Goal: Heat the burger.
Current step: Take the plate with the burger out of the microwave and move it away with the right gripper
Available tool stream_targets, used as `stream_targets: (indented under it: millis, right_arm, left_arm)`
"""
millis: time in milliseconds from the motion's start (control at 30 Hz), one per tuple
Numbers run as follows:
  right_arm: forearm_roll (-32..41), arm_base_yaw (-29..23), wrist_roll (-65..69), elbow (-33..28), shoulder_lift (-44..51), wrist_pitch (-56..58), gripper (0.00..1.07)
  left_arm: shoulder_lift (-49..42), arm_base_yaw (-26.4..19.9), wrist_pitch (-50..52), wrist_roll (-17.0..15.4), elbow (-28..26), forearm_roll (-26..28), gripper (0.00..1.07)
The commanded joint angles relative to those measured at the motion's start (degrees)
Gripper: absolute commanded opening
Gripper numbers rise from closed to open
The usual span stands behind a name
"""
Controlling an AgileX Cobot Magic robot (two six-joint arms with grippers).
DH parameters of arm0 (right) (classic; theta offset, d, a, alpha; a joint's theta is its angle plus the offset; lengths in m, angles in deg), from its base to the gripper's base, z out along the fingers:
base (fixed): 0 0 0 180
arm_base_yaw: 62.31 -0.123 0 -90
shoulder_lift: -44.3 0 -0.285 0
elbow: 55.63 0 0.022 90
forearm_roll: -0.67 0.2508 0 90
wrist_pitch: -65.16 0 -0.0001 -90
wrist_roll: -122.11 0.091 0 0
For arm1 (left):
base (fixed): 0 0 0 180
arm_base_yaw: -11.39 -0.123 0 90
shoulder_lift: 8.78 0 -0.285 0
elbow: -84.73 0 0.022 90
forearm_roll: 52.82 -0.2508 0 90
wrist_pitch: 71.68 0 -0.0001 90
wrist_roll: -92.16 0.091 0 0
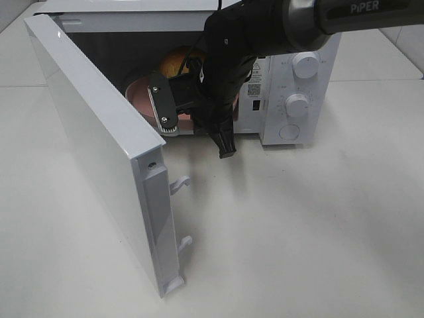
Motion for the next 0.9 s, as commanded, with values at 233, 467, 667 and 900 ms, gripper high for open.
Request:
stream_targets:
  millis: [233, 467, 667, 900]
  right_arm:
    - [-4.4, -0.2, -0.6, -7.2, 7.4, -2.9, 0.0]
    - [-5.7, -0.1, -0.5, -12.4, 11.7, -6.1, 0.0]
    - [-6.3, -0.1, -0.5, -17.9, 15.1, -12.7, 0.0]
    - [-7.1, -0.1, -0.5, -23.4, 18.2, -16.1, 0.0]
  left_arm:
    - [-1.2, -0.1, 0.2, 0.0, 0.1, 0.2, 0.98]
    - [-1.2, -0.1, 0.2, 0.0, 0.1, 0.2, 0.98]
    - [-1.2, -0.1, 0.2, 0.0, 0.1, 0.2, 0.98]
    - [-1.2, -0.1, 0.2, 0.0, 0.1, 0.2, 0.98]
